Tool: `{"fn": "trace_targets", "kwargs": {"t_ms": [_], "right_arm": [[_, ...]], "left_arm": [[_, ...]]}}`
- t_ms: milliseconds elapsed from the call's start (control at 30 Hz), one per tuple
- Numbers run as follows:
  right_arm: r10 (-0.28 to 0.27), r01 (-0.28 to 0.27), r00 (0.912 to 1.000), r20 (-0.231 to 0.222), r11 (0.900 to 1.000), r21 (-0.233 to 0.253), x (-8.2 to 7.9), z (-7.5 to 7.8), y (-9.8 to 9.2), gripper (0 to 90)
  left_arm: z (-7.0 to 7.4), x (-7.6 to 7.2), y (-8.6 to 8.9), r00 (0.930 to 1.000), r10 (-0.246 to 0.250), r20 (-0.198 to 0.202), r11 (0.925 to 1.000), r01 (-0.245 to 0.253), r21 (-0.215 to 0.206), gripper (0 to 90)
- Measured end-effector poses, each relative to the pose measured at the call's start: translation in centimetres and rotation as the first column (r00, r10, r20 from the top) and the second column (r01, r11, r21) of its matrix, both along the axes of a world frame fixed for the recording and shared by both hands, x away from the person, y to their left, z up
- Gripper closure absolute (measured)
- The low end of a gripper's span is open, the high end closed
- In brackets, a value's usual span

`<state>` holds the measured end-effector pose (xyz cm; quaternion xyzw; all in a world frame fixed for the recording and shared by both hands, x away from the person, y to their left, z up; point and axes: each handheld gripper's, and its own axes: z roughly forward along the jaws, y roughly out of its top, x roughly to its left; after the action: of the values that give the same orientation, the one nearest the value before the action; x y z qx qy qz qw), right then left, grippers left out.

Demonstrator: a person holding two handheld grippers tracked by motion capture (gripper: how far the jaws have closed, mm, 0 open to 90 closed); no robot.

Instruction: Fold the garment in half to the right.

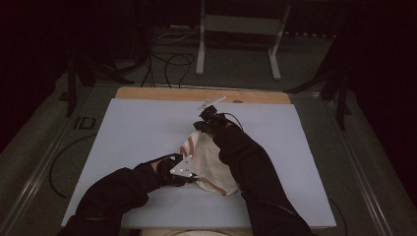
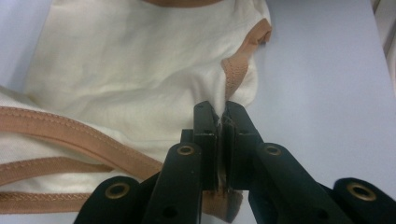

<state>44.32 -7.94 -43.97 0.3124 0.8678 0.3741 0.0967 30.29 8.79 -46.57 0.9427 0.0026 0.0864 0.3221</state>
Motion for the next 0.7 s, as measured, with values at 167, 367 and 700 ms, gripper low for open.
{"fn": "trace_targets", "kwargs": {"t_ms": [167, 367, 700], "right_arm": [[-0.014, 0.014, 0.9999, 0.0, 1.0, 0.014, -0.1, 0.2, -0.9, 87.8], [-0.027, 0.026, 0.9996, 0.006, 0.999, 0.028, -0.2, 0.5, -1.9, 87.8], [-0.048, 0.047, 0.9987, 0.016, 0.998, 0.042, -0.6, 1.0, -3.6, 87.8]], "left_arm": [[0.2, 0.0, -0.7, 0.9998, -0.016, 0.01, 0.9999, 0.016, 0.004, 86.0], [0.7, 0.1, -1.6, 0.9993, -0.032, 0.018, 0.9995, 0.032, 0.007, 86.0], [1.4, 0.3, -3.1, 0.9977, -0.065, 0.021, 0.9975, 0.064, 0.031, 85.9]]}}
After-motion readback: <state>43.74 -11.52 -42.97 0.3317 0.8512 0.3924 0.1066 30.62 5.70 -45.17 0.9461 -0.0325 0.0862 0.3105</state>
